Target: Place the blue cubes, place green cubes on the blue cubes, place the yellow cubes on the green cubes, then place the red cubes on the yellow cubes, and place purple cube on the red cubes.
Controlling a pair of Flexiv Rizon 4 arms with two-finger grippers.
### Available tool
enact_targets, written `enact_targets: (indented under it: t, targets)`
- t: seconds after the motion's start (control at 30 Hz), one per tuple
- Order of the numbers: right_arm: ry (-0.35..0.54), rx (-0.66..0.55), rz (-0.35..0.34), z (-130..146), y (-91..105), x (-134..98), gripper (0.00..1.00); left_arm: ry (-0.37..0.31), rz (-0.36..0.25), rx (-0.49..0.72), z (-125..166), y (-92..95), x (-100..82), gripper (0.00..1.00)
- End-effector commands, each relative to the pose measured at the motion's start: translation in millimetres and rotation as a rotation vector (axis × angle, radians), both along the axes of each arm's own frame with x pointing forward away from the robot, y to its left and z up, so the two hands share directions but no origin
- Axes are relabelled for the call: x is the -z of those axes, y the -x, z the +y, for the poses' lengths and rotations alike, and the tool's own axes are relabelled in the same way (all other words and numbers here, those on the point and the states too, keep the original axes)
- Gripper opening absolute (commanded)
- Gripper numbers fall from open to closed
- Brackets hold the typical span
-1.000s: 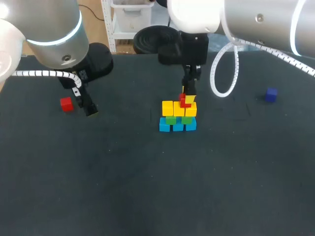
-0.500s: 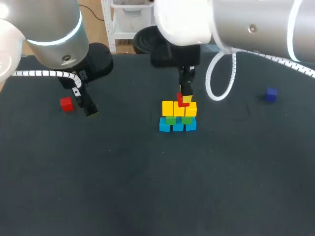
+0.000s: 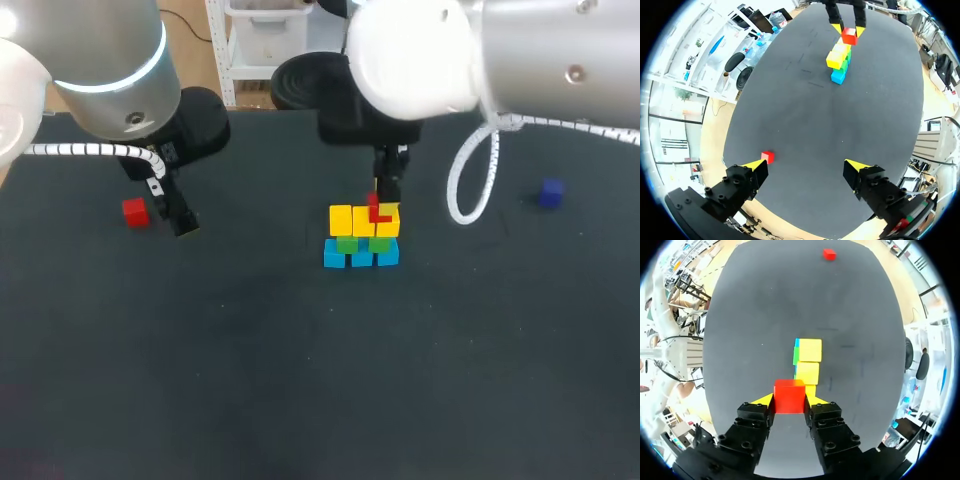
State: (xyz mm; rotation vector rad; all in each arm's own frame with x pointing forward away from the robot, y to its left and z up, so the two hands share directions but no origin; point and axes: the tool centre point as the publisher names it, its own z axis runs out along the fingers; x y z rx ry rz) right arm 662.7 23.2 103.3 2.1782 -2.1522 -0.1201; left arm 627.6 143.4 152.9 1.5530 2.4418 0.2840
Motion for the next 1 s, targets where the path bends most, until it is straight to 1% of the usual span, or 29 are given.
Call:
enact_targets:
  t: [0.03,0.2,0.33,0.53,0.83,1.0]
  targets:
    - [-0.012,0.0,-0.092,-4.0,5.1,5.9,0.0,0.002,0.001,0.003,0.9,-0.3,0.0,1.0]
    - [-0.02,-0.004,-0.096,-4.5,3.7,10.3,0.0,0.002,0.001,0.003,0.9,-0.3,0.0,1.0]
    - [-0.021,-0.01,-0.125,-4.4,0.3,10.0,0.0,0.002,0.001,0.003,0.9,-0.3,0.0,1.0]
    - [-0.024,-0.028,-0.151,-2.0,-5.1,7.9,0.0,0.002,0.001,0.003,0.9,-0.3,0.0,1.0]
    - [-0.03,-0.04,-0.143,2.8,-6.2,13.3,0.0,0.002,0.001,0.003,0.9,-0.3,0.0,1.0]
    - [-0.037,-0.031,-0.144,1.1,-7.6,14.2,0.0,0.002,0.001,0.003,0.9,-0.3,0.0,1.0]
